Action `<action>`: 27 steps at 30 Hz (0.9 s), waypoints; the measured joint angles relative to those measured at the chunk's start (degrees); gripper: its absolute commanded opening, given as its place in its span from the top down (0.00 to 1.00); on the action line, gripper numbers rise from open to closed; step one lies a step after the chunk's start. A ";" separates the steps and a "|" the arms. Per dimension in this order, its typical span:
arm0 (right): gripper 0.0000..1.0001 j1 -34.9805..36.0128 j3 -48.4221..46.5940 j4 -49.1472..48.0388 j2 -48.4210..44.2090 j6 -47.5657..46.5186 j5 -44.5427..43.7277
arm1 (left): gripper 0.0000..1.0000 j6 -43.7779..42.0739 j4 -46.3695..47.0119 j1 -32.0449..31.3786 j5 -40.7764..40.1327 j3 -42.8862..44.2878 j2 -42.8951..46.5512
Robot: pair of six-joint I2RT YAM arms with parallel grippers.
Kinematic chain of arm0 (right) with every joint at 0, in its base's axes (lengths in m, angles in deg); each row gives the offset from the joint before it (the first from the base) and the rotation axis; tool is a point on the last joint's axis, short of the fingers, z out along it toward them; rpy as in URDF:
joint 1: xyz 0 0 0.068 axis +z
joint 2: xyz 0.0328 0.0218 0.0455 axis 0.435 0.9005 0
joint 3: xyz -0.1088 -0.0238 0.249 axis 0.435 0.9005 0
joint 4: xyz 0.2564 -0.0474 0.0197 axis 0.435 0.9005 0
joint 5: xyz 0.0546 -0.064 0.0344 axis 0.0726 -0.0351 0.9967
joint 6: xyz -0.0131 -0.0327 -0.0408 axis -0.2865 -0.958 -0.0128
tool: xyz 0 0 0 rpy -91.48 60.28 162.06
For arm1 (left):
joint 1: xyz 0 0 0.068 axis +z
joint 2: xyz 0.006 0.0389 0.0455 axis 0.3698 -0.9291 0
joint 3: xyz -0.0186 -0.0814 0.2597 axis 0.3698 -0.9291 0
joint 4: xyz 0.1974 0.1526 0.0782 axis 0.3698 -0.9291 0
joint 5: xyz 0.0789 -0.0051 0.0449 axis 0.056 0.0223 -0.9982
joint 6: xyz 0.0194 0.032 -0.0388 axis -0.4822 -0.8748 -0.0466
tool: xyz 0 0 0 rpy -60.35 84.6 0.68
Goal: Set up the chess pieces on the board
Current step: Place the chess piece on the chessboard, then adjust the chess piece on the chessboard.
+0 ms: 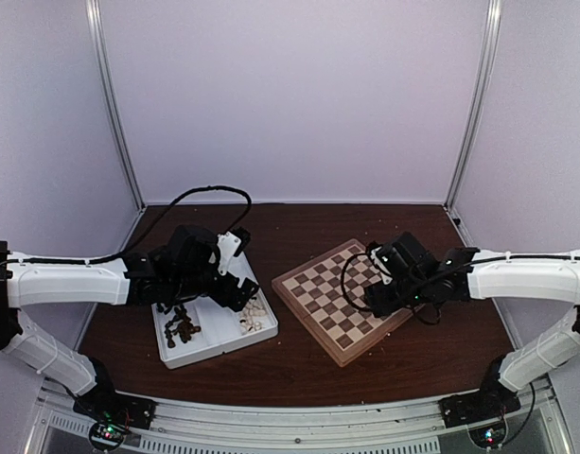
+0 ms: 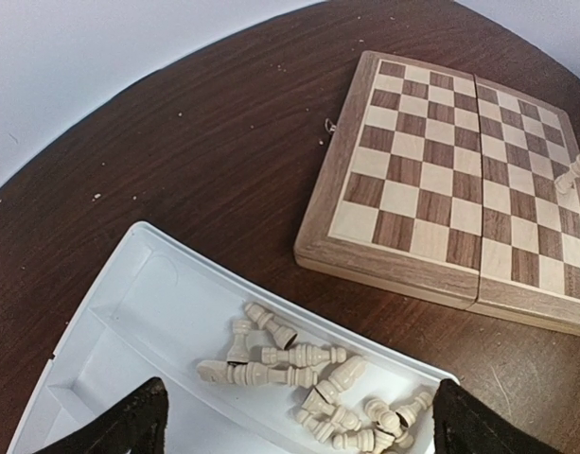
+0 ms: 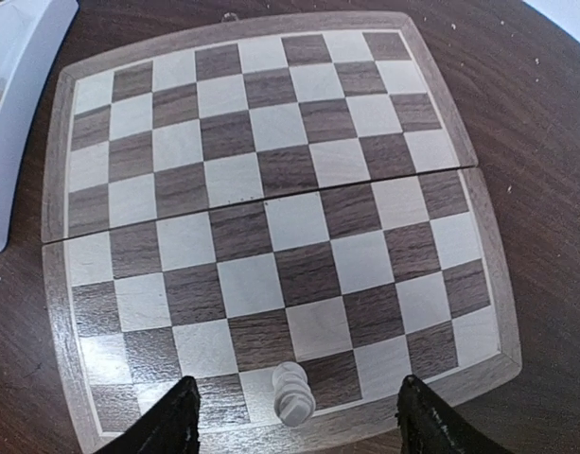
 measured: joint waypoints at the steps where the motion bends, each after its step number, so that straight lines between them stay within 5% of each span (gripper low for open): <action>1: 0.29 -0.02 0.00 0.13 -1.25 0.00 -0.17 | 0.02 0.00 0.00 0.00 0.02 0.00 0.00; 14: 0.38 -2.93 -3.89 7.19 -0.92 1.79 1.99 | 0.02 0.00 0.00 0.00 0.72 0.00 0.00; 27: 0.59 -3.06 -4.63 8.70 5.73 3.19 5.11 | 0.02 0.00 0.00 0.00 1.07 0.00 0.00</action>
